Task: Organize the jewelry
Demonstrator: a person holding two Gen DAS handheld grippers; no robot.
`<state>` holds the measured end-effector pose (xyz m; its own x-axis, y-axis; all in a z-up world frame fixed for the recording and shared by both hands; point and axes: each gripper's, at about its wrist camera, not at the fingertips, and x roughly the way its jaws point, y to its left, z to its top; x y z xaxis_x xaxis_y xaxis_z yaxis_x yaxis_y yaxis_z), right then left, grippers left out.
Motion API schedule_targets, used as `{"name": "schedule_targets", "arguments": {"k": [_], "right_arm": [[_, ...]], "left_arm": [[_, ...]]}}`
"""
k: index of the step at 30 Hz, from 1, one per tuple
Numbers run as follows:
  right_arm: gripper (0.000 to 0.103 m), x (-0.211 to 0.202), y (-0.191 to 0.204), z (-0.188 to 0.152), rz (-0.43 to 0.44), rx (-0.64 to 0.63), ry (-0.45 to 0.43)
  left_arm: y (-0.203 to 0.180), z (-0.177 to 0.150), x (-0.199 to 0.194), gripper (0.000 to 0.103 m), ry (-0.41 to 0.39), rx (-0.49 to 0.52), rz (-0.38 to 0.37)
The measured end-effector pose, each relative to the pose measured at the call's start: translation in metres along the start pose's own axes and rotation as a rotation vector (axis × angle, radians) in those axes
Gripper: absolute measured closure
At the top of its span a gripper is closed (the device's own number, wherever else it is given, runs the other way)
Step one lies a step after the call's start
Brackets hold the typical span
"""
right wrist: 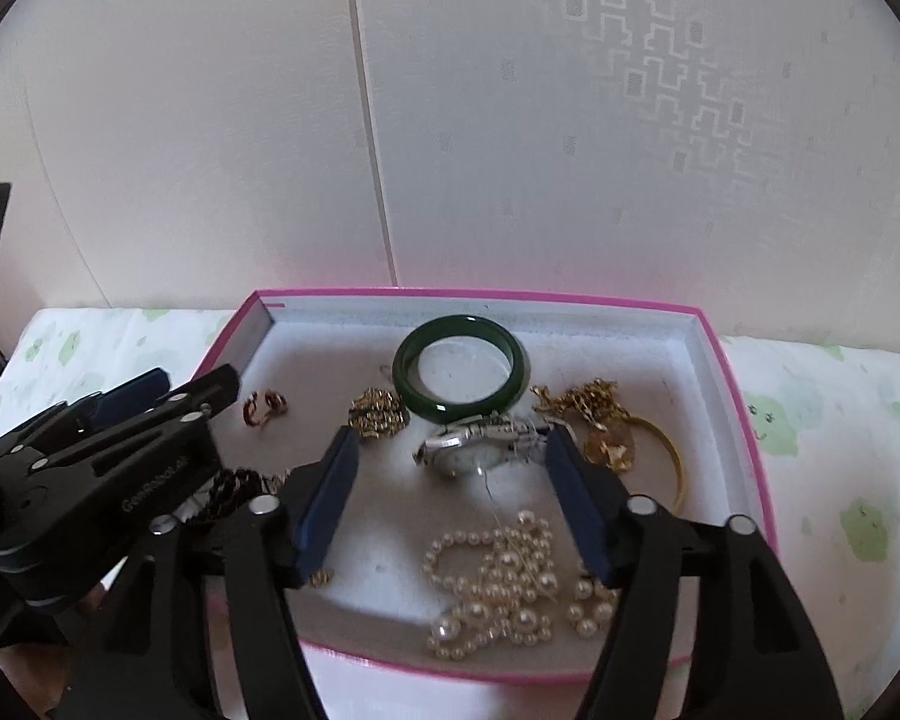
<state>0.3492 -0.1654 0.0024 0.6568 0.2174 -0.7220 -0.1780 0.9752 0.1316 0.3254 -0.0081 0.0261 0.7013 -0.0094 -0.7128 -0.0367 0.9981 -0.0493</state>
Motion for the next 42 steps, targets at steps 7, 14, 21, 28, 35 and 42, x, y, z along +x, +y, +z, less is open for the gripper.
{"name": "schedule_targets", "arguments": {"k": [7, 14, 21, 28, 35, 42], "right_arm": [[0.025, -0.026, -0.006, -0.018, -0.034, 0.011, -0.012], [0.018, -0.053, -0.016, -0.041, -0.07, 0.036, -0.018], [0.014, -0.077, -0.022, -0.068, -0.101, 0.037, -0.016], [0.011, -0.103, -0.031, -0.099, -0.13, 0.054, -0.02], [0.007, -0.123, -0.037, -0.123, -0.171, 0.05, -0.031], [0.004, -0.137, -0.036, -0.137, -0.185, 0.041, -0.041]], "left_arm": [[0.006, -0.037, -0.025, 0.052, -0.009, -0.02, 0.01], [0.013, -0.065, -0.049, 0.052, -0.012, -0.031, 0.02], [0.003, -0.086, -0.082, 0.052, -0.04, -0.025, -0.026], [-0.011, -0.117, -0.116, 0.033, -0.082, -0.005, -0.05], [-0.019, -0.149, -0.132, 0.033, -0.075, 0.012, -0.051], [-0.018, -0.166, -0.144, 0.033, -0.077, 0.015, -0.04]]}}
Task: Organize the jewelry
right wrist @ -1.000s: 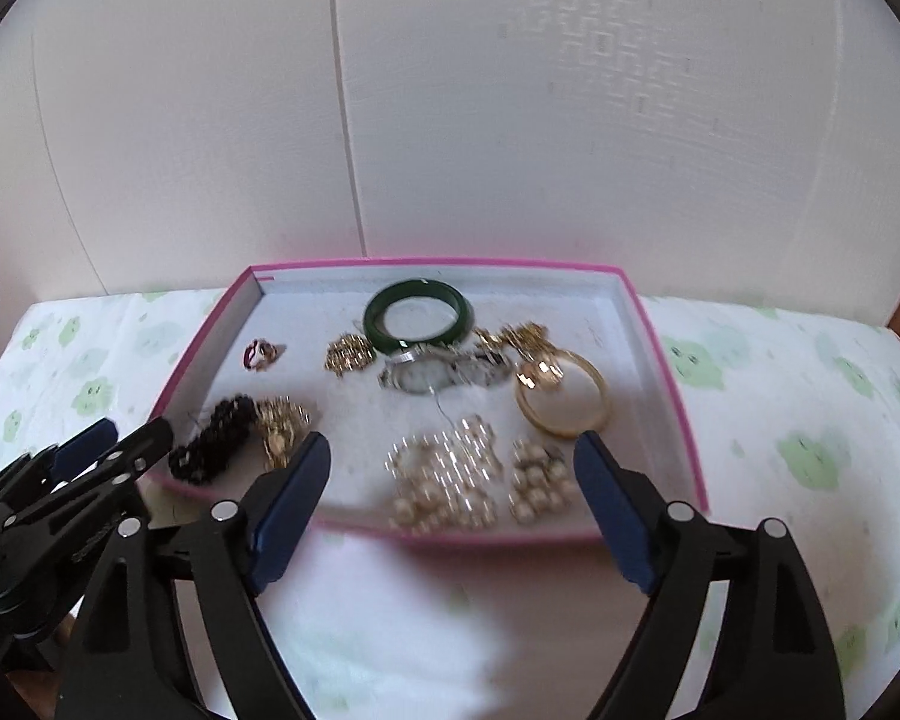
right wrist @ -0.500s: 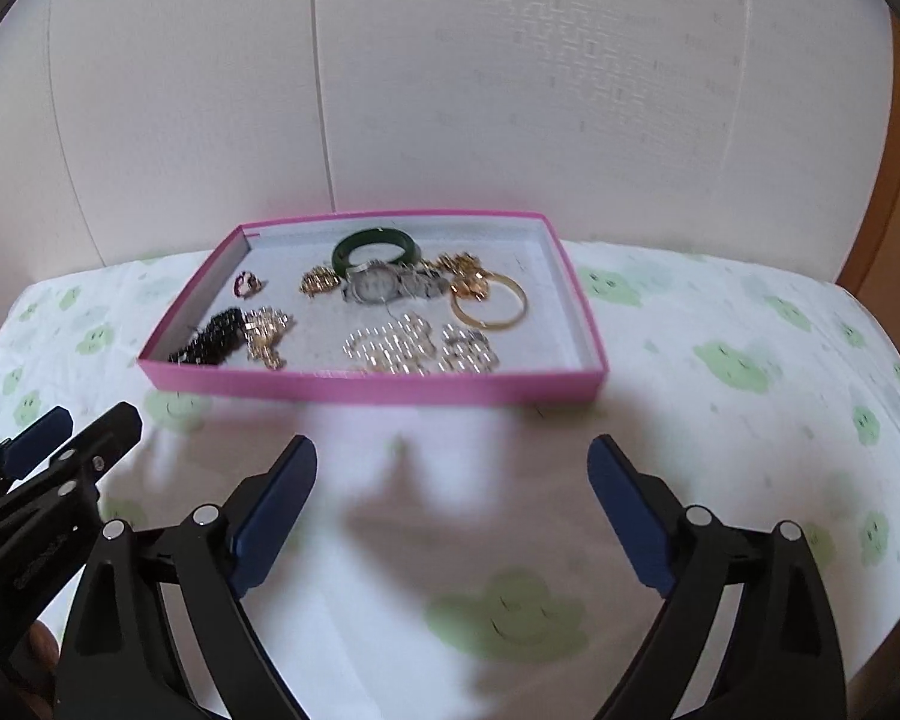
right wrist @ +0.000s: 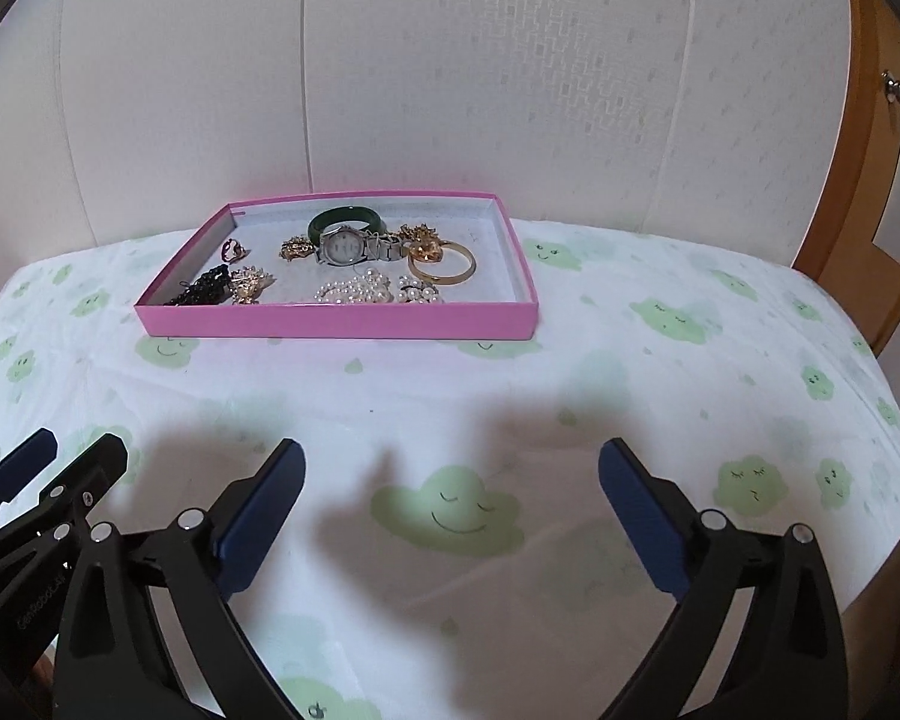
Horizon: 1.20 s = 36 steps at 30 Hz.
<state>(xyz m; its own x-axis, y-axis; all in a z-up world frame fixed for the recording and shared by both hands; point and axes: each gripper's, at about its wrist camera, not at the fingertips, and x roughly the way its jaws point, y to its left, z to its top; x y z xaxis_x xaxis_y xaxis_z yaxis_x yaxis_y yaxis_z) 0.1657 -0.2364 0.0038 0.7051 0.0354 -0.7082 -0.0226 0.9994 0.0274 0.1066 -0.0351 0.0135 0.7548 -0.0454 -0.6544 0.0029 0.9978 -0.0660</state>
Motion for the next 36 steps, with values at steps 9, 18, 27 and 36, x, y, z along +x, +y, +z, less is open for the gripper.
{"name": "schedule_targets", "arguments": {"k": [9, 18, 27, 36], "right_arm": [[0.002, -0.011, 0.006, -0.013, 0.003, -0.021, -0.002], [0.002, -0.016, 0.009, -0.022, 0.0, -0.03, -0.003], [0.002, -0.02, 0.007, -0.032, -0.003, -0.018, -0.002], [0.002, -0.024, 0.004, -0.035, -0.011, -0.014, -0.006]], "left_arm": [[0.002, -0.012, -0.014, 0.033, -0.007, -0.002, 0.011], [0.009, -0.02, -0.021, 0.02, -0.008, -0.019, 0.04], [0.004, -0.022, -0.032, 0.013, -0.034, -0.005, 0.02], [0.013, -0.027, -0.036, 0.003, -0.024, -0.048, 0.015]]}}
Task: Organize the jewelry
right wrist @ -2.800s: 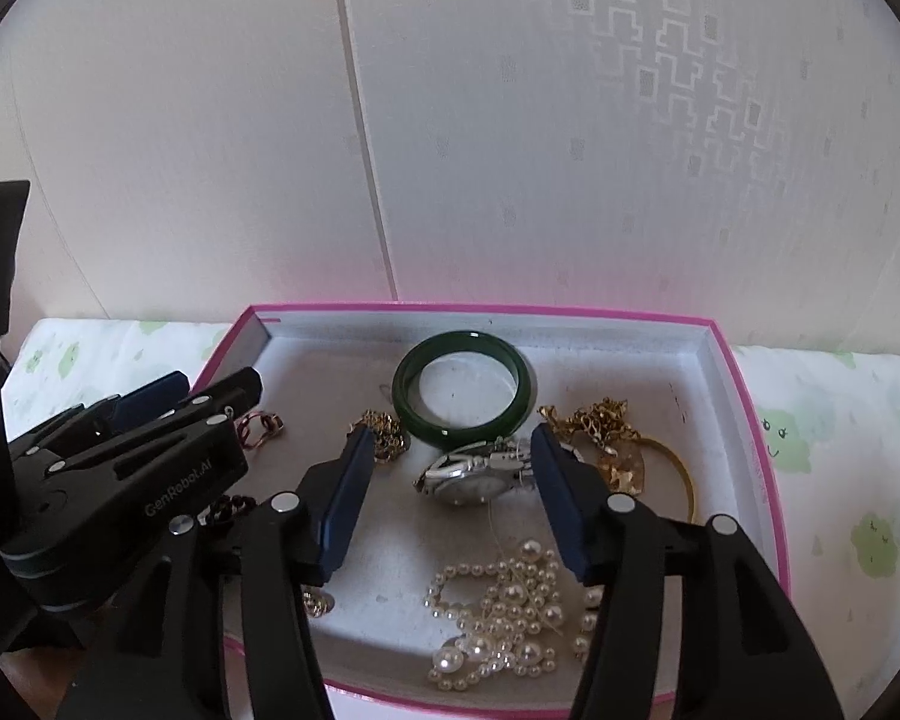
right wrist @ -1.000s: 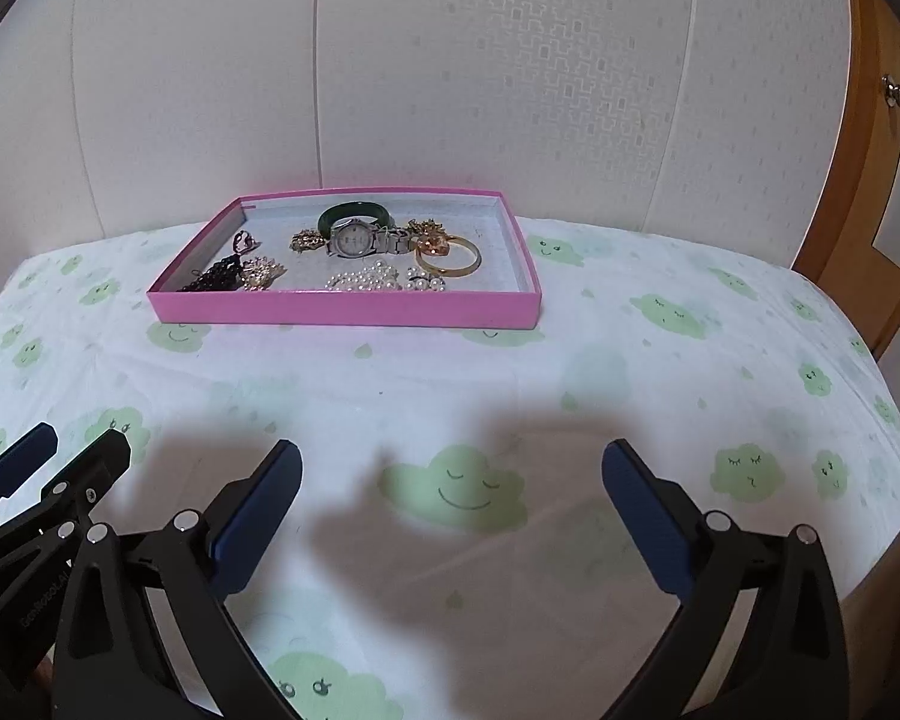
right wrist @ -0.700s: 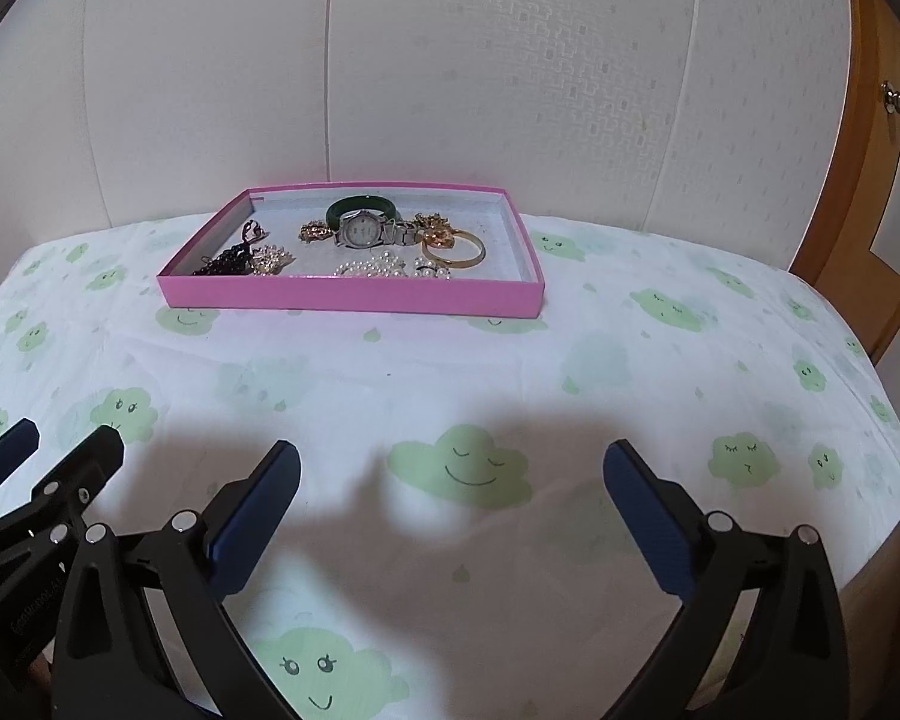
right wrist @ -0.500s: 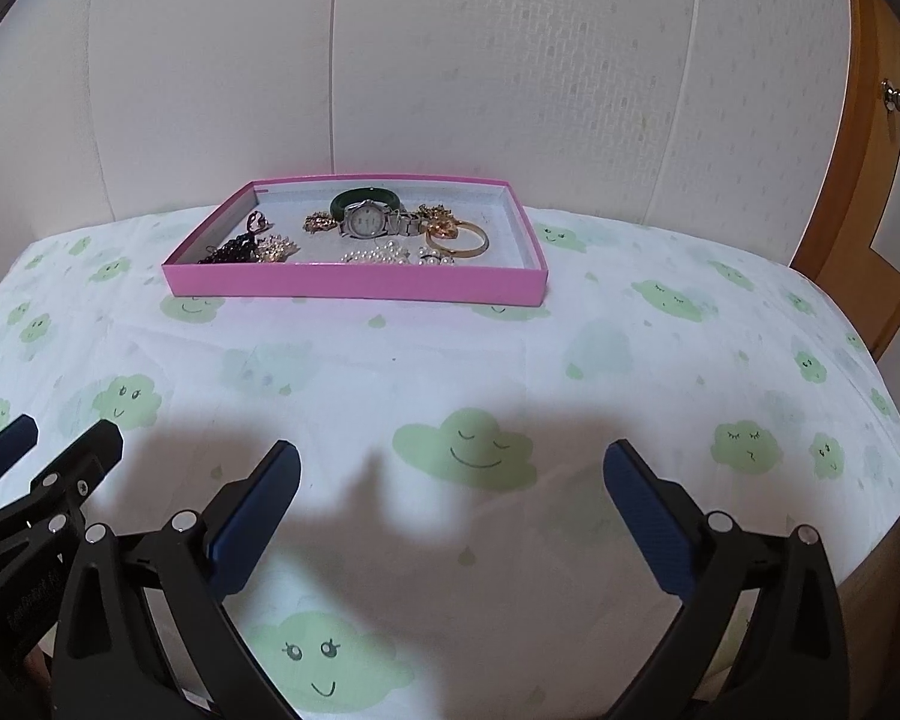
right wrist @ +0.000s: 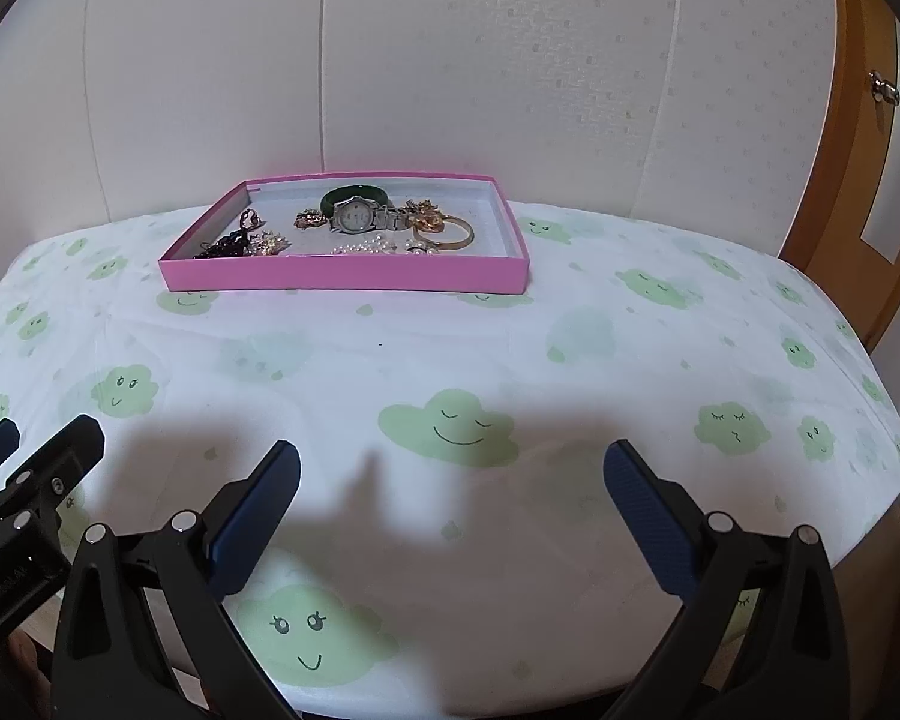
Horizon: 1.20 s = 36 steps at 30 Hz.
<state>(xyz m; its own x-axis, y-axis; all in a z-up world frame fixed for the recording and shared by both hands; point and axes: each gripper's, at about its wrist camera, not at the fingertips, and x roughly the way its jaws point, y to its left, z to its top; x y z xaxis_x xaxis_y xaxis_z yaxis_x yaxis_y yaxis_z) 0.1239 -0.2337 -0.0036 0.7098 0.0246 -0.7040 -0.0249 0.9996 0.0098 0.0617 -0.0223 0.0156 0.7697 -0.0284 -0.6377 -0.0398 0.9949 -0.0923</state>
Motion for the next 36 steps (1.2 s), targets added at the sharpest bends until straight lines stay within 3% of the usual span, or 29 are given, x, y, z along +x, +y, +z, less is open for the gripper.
{"name": "schedule_targets", "arguments": {"k": [9, 13, 23, 36], "right_arm": [[0.002, -0.005, -0.013, -0.004, -0.02, 0.022, -0.004], [0.002, -0.006, -0.019, -0.005, -0.018, 0.033, -0.006], [0.002, -0.008, -0.02, -0.008, -0.018, 0.031, -0.008], [0.002, -0.009, -0.009, -0.012, -0.011, 0.002, -0.001]], "left_arm": [[-0.01, -0.006, -0.008, 0.003, -0.026, 0.086, 0.0], [-0.015, -0.012, -0.011, 0.003, -0.046, 0.126, 0.057], [-0.013, -0.017, -0.006, 0.003, -0.001, 0.096, 0.01], [-0.012, -0.015, -0.008, 0.003, -0.005, 0.078, -0.003]]}}
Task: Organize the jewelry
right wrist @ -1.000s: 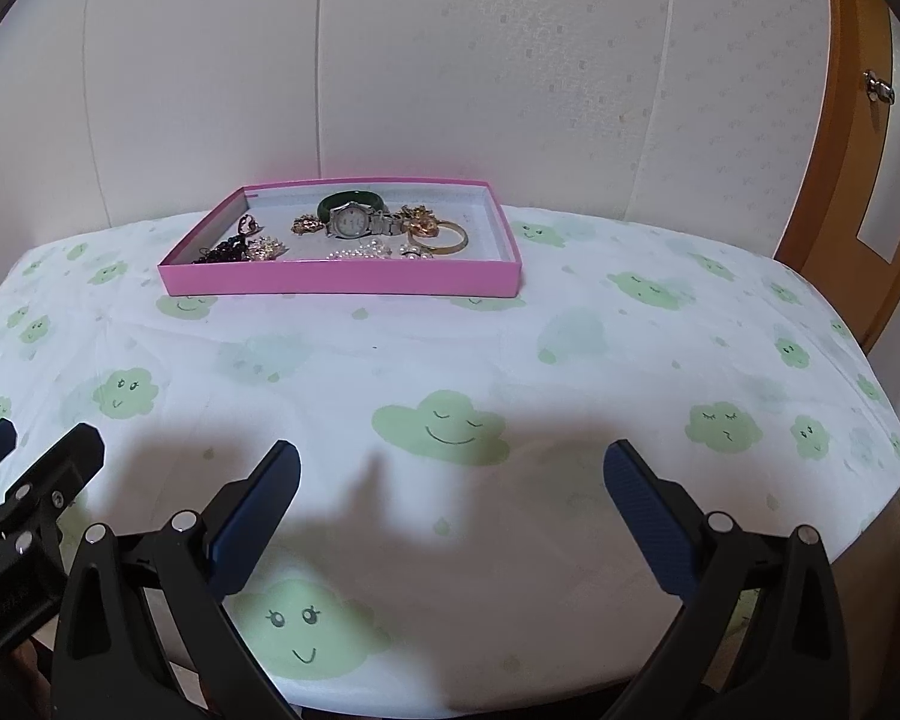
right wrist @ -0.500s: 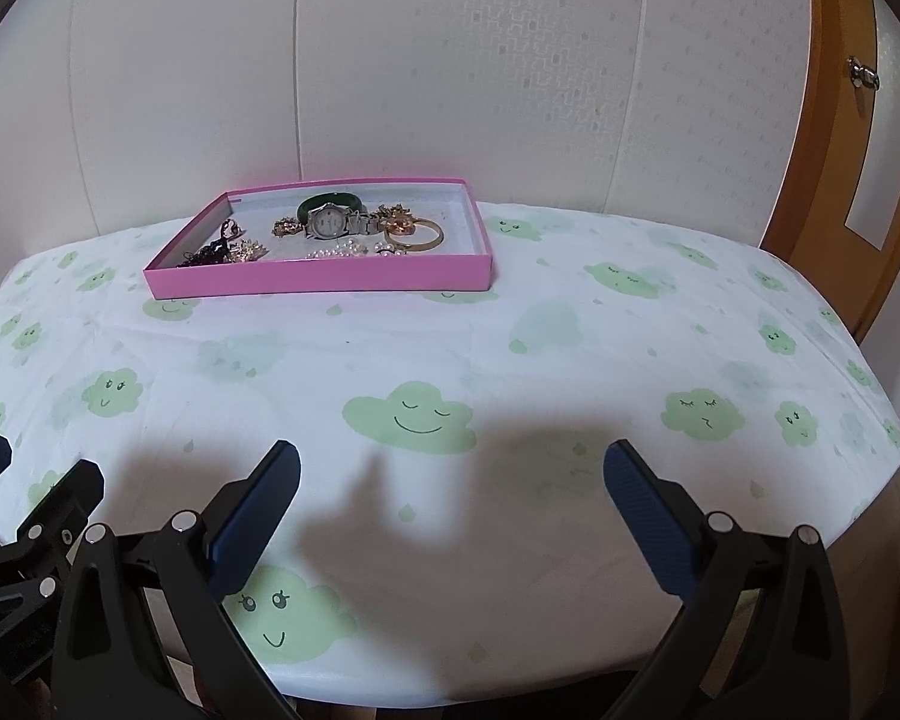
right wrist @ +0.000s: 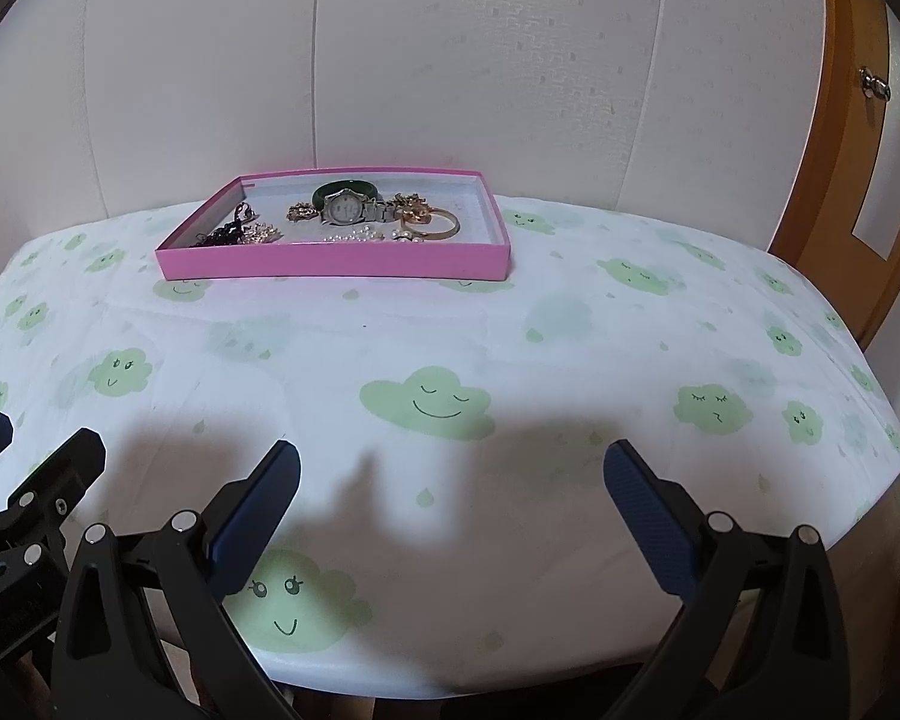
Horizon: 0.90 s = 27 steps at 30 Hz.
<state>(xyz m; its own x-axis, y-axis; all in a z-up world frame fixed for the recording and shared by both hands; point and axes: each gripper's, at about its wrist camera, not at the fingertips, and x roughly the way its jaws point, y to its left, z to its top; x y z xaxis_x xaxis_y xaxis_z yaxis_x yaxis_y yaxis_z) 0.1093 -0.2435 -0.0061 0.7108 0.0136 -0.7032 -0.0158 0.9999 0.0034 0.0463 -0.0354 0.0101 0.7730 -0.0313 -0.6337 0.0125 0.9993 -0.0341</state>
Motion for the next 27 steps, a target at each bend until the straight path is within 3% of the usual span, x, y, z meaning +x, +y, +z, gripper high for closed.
{"name": "schedule_targets", "arguments": {"k": [16, 19, 27], "right_arm": [[0.002, 0.0013, -0.0004, 0.0005, -0.002, 0.002, 0.007], [0.002, 0.0009, -0.0003, 0.0008, -0.002, 0.002, 0.007], [0.002, 0.002, -0.003, 0.0011, -0.002, 0.008, 0.007]], "left_arm": [[-0.0039, -0.0019, -0.0029, 0.004, -0.026, 0.022, -0.008], [-0.0032, -0.0011, -0.0012, 0.004, -0.012, 0.012, -0.028], [0.0014, -0.0016, 0.0048, 0.004, 0.017, -0.013, 0.001]]}}
